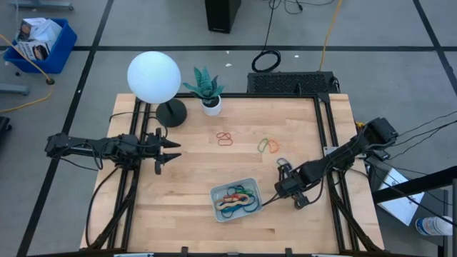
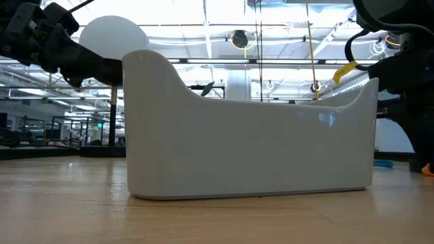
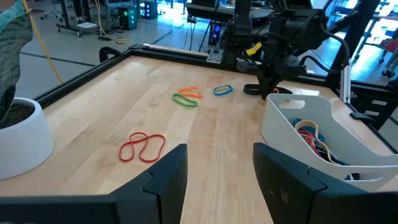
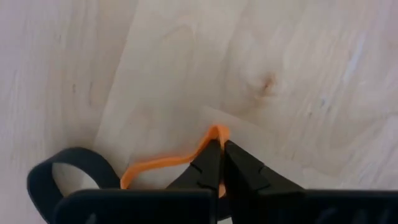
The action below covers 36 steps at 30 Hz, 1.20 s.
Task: Pick and place rubber bands into bin
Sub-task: Put the bottom orange rubber band into the gray bin
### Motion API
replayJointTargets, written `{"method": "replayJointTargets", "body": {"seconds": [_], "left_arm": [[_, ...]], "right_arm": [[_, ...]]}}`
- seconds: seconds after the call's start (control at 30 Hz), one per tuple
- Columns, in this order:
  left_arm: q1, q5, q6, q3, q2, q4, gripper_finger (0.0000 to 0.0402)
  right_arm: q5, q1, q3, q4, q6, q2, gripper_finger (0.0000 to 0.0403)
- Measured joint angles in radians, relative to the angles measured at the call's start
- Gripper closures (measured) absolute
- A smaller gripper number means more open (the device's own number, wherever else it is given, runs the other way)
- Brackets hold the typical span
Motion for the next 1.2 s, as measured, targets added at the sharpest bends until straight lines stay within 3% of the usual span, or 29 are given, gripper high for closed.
{"method": "replayJointTargets", "body": {"seconds": [0.17, 0.43, 0.67, 1.0, 1.2], "left_arm": [[0.0, 0.0, -0.001, 0.0, 0.0, 0.0, 0.0213], [0.0, 0.0, 0.001, 0.0, 0.0, 0.001, 0.0213], [0.0, 0.0, -0.015, 0.0, 0.0, 0.002, 0.0213], [0.0, -0.025, -0.016, 0.0, 0.0, 0.002, 0.0213], [0.0, -0.025, -0.016, 0.0, 0.0, 0.002, 0.0213]], "right_arm": [[0.031, 0.0, -0.006, 0.002, 0.076, -0.056, 0.0401], [0.293, -0.006, -0.006, 0.035, 0.148, -0.293, 0.0402], [0.483, -0.046, -0.004, 0.275, 0.1, -0.484, 0.0402], [0.42, -0.118, 0.0, 0.809, -0.237, -0.563, 0.0402], [0.302, -0.178, 0.082, 0.84, -0.259, -0.533, 0.0403]]}}
